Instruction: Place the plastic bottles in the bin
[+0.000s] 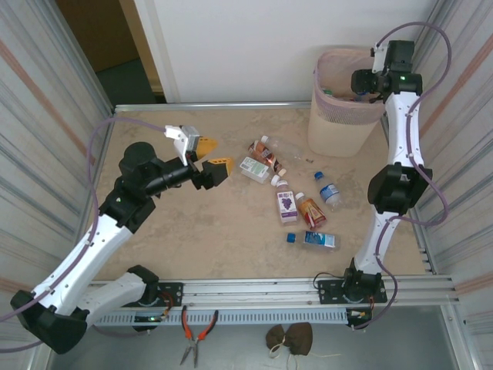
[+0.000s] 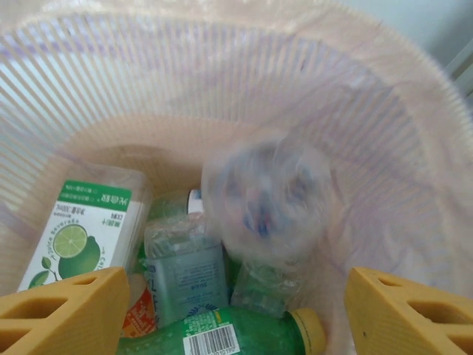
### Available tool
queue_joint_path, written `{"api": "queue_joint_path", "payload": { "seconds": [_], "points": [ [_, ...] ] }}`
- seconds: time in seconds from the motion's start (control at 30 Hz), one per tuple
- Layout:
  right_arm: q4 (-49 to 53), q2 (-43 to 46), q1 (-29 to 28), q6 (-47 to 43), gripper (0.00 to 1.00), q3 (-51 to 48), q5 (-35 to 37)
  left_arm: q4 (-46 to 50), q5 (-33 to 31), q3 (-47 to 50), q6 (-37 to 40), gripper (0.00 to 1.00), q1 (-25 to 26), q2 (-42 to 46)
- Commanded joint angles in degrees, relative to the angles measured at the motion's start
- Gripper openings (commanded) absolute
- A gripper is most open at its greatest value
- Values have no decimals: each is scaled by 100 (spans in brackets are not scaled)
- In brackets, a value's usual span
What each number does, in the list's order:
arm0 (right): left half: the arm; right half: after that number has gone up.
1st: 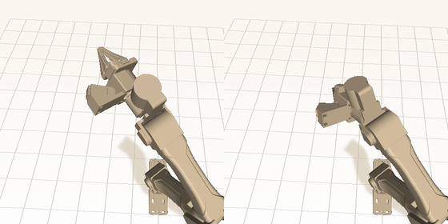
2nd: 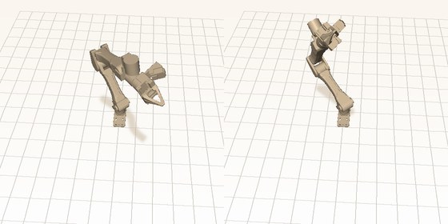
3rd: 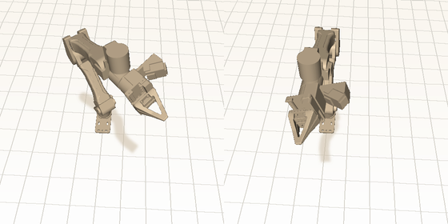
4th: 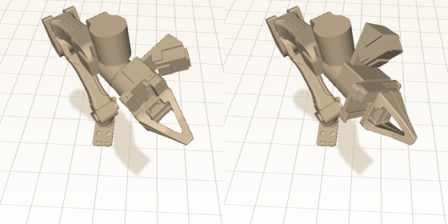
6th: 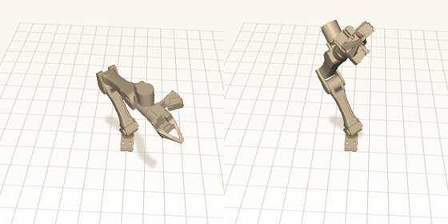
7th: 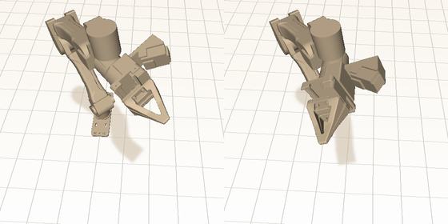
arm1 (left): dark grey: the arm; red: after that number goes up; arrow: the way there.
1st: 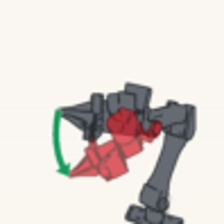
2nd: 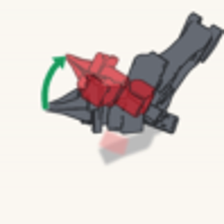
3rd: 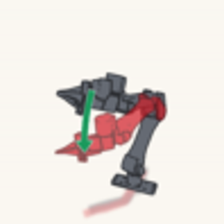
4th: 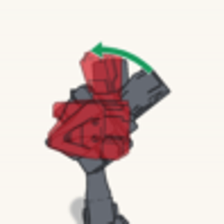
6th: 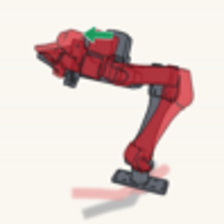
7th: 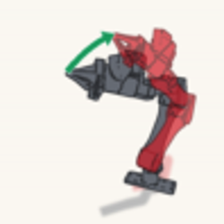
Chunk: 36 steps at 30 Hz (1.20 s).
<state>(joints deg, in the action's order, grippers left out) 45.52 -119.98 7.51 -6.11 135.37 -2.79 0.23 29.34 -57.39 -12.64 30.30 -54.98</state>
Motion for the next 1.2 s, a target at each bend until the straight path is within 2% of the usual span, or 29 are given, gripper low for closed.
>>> {"api": "queue_joint_path", "payload": {
  "seconds": [0.0,0.27,0.47,0.8,1.17],
  "points": [
    [210,253,-55,21,75,171,85,86,114,-70,93,85,-75,-128],
    [381,843,-201,125,73,-130,49,302,172,-115,36,83,-94,-398],
    [144,1418,-212,377,63,-966,-69,324,254,-79,7,82,-95,-439],
    [-378,2560,-379,739,55,-2522,-258,397,316,-63,-120,79,-99,-606],
    [-111,4181,-1104,1153,53,-4048,-24,570,249,38,-422,75,-103,-910]
  ]
}}
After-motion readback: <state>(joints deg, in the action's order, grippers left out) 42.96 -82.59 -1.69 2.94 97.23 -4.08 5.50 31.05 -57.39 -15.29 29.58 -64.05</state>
